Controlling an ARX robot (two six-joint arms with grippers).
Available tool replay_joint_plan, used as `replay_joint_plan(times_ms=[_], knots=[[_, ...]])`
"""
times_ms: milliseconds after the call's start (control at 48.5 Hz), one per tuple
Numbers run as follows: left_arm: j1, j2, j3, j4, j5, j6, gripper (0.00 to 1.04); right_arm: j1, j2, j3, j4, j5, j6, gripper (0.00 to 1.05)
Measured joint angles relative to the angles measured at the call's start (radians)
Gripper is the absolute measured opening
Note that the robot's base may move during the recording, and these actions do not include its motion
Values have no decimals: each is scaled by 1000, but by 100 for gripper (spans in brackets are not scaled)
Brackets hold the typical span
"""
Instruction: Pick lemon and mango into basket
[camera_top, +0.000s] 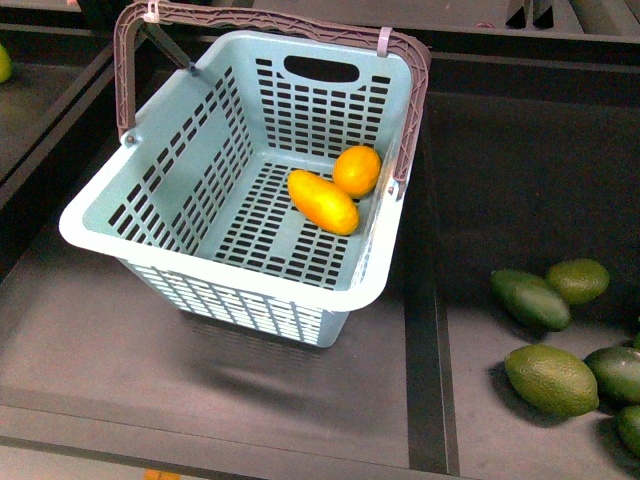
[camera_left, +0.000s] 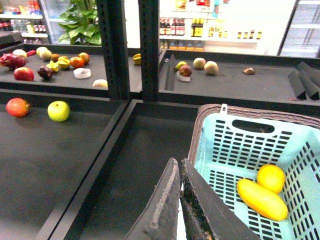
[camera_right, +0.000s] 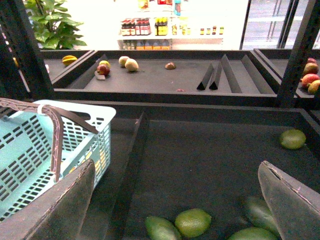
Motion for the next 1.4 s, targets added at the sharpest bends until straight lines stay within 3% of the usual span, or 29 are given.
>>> replay_joint_plan(times_ms=[82, 598, 1402], knots=[[42, -92, -18, -71, 12, 2, 3, 0, 0, 0, 0, 0, 0, 96], [44, -566, -49, -490, 19, 2, 3, 0, 0, 0, 0, 0, 0, 96], [44, -846, -49, -766, 19, 2, 3, 0, 0, 0, 0, 0, 0, 96]])
